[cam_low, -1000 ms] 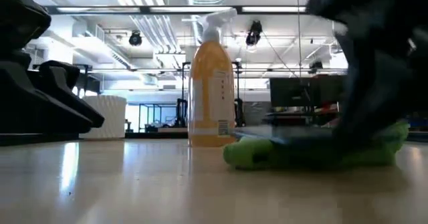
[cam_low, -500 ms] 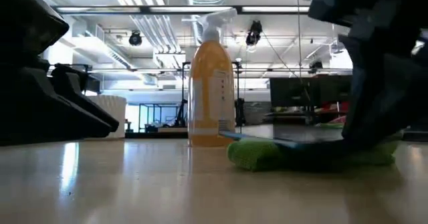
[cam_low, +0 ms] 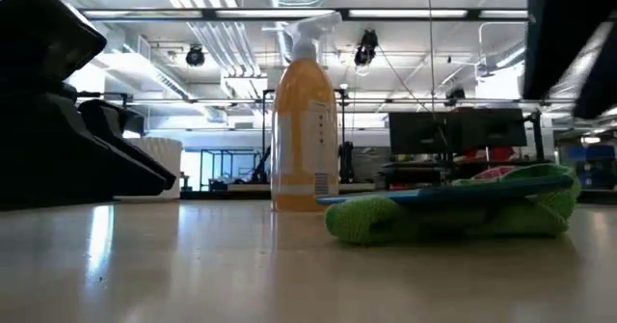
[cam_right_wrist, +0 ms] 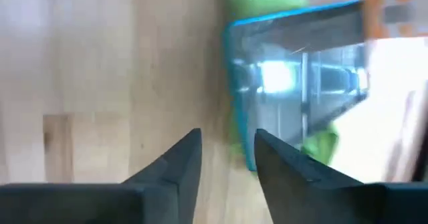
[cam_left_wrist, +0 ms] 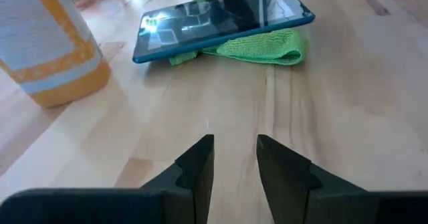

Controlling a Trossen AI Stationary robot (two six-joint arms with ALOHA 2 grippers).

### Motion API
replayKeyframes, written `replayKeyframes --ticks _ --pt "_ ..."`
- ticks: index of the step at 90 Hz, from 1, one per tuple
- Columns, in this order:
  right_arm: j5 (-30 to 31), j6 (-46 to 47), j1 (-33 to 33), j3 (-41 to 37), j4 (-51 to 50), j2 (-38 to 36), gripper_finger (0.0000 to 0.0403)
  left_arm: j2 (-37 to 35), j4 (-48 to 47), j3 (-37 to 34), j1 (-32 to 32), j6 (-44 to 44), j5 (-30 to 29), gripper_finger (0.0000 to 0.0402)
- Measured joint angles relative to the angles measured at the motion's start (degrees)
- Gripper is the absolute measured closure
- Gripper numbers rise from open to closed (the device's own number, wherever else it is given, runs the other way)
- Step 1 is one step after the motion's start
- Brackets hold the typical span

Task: Apply microfiber cloth
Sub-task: Wipe the blue tablet with the green microfiber cloth

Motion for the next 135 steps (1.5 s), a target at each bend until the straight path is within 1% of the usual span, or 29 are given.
replayKeyframes --ticks 8,12,17,30,38,50,61,72,88,105,120,129,135 --pt "4.8 -0.6 -0.1 0.3 -1.1 -0.1 0.0265 0.7 0.7 1.0 1.1 -0.1 0.3 0.0303" --pt "6.0 -0.7 -0.3 0.0 -0.9 -0.2 0.0262 1.7 0.9 1.9 1.6 0.3 0.6 0.0303" --pt "5.4 -1.9 -0.7 -0.3 -0.1 -0.3 0.0259 3.4 1.3 3.4 2.3 1.5 1.8 0.0303" --pt "4.6 -6.2 -0.7 -2.1 5.5 0.0 0.0262 10.1 1.6 9.2 3.8 6.5 6.2 0.0303" --pt "6.0 -6.8 -0.2 -3.2 6.3 0.1 0.0268 13.7 2.4 12.6 4.5 8.3 6.4 0.0303" --pt "7.4 -7.0 0.3 -6.2 10.2 0.2 0.0278 17.1 2.0 14.8 5.8 8.3 8.0 0.0303" --pt "8.4 -6.9 0.3 -10.6 14.8 0.3 0.0286 17.2 2.1 14.7 6.3 8.4 9.0 0.0303" --pt "10.8 -6.3 -0.3 -14.3 15.7 0.4 0.0296 16.2 2.1 14.0 6.4 8.3 9.2 0.0303" --pt "11.1 -6.2 -1.7 -17.4 16.6 0.4 0.0310 16.2 2.0 14.0 6.5 8.5 9.2 0.0303" --pt "12.9 -6.4 -2.8 -18.0 18.7 0.4 0.0328 16.3 2.1 13.9 6.5 8.6 9.2 0.0303" --pt "13.6 -6.1 -3.4 -17.8 19.0 0.3 0.0368 16.3 2.2 13.9 6.5 8.7 9.2 0.0303" --pt "11.4 -6.1 -3.0 -17.3 18.9 0.3 0.0392 16.3 2.2 13.9 6.5 8.7 9.2 0.0303" --pt "9.6 -5.8 -2.1 -16.9 18.8 0.3 0.0401 16.3 2.2 13.9 6.5 8.7 9.2 0.0303"
